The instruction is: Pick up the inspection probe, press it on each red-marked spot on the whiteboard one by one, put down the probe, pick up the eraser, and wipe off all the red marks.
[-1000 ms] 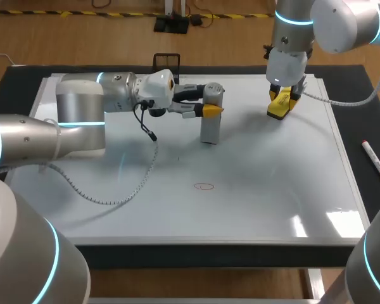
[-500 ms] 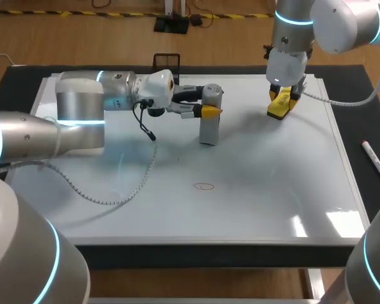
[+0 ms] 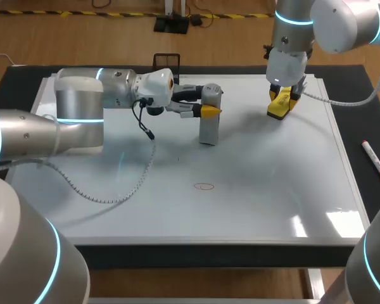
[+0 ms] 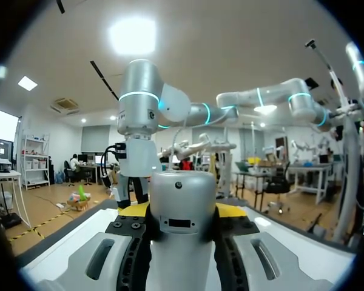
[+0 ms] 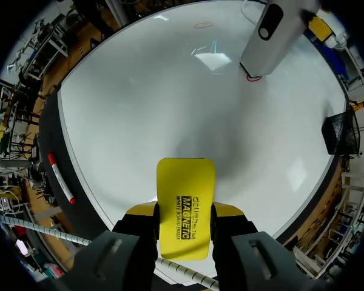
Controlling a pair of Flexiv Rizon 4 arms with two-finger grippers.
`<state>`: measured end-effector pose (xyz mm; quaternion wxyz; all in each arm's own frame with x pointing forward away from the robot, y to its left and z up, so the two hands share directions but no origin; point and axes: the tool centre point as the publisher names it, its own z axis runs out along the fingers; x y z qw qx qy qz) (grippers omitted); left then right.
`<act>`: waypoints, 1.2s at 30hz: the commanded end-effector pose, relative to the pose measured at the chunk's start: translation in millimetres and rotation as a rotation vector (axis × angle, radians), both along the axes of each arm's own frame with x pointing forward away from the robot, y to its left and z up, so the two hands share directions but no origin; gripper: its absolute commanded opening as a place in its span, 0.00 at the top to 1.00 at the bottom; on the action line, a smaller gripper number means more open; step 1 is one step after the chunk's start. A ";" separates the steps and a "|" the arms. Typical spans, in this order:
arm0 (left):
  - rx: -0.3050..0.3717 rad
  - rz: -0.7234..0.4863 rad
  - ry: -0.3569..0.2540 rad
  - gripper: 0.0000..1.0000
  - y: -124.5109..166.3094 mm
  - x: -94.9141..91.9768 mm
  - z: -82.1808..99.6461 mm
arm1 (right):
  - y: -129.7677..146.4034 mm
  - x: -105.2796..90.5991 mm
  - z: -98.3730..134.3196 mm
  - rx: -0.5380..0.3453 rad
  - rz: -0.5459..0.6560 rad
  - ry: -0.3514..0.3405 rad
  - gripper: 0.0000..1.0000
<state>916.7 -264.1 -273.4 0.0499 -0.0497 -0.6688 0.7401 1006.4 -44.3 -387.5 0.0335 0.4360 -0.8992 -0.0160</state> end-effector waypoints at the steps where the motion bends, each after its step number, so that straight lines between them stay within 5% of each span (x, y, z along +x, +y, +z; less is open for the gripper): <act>1: -0.001 -0.002 0.003 1.00 0.8 -0.5 -1.7 | -0.6 0.6 1.0 -0.003 0.002 0.001 1.00; 17: -0.046 0.042 -0.016 1.00 18.5 5.3 33.2 | -0.6 0.6 1.0 -0.003 0.002 0.001 1.00; 36: -0.035 0.164 -0.065 1.00 102.6 23.0 61.9 | -0.6 0.6 1.0 -0.003 0.002 0.001 1.00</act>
